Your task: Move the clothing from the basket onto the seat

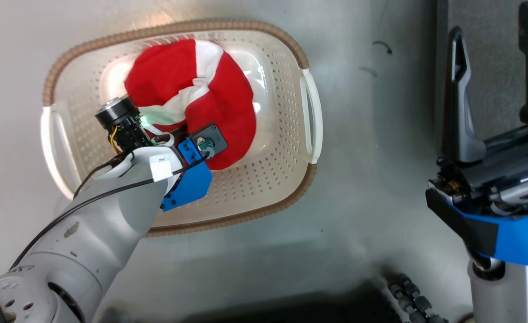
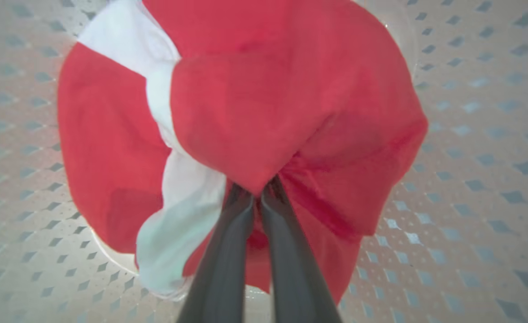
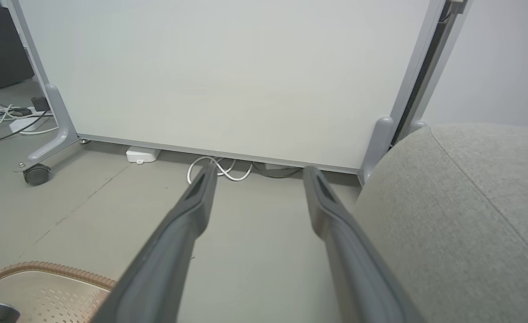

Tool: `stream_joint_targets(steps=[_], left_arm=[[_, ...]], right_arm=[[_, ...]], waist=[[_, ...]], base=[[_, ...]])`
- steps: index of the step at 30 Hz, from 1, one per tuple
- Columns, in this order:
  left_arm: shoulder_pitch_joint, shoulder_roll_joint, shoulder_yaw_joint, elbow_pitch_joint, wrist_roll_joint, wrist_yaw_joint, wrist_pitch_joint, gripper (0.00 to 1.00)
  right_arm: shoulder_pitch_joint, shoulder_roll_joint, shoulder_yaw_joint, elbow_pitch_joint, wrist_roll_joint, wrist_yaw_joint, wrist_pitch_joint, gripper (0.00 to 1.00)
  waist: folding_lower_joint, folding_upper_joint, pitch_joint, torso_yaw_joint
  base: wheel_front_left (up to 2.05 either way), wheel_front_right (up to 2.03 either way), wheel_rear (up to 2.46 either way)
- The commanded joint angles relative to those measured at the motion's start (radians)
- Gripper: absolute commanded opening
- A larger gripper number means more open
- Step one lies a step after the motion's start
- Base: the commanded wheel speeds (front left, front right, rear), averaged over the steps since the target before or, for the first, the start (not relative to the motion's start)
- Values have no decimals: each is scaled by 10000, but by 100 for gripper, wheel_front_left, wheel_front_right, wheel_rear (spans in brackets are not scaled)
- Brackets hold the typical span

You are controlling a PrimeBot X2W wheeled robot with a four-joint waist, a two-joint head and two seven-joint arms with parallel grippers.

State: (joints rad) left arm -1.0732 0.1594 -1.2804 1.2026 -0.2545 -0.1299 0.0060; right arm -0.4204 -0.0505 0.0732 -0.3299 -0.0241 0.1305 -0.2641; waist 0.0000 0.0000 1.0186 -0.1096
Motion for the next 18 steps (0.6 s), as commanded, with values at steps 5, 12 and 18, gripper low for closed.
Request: stream_joint_targets(steps=[5,12,18], left_arm=[[-33,-17,-23,-107,-676,-1,-768,0],[370,23,-21,-24,-1623,-1,-1689,0],[864,81,115,-83,-2408,-1,-2431,0]], right_arm=[[-257,1,-38,429,-27,5,-7,100],[-243,0,-97,1041,172,5,-5,100],[-5,1,-142,1568,397,5,-5,100]], waist=[[0,0,-803,198],[0,0,-1940,313],[0,0,-2957,351]], base=[[0,0,0],[0,0,0],[0,0,0]])
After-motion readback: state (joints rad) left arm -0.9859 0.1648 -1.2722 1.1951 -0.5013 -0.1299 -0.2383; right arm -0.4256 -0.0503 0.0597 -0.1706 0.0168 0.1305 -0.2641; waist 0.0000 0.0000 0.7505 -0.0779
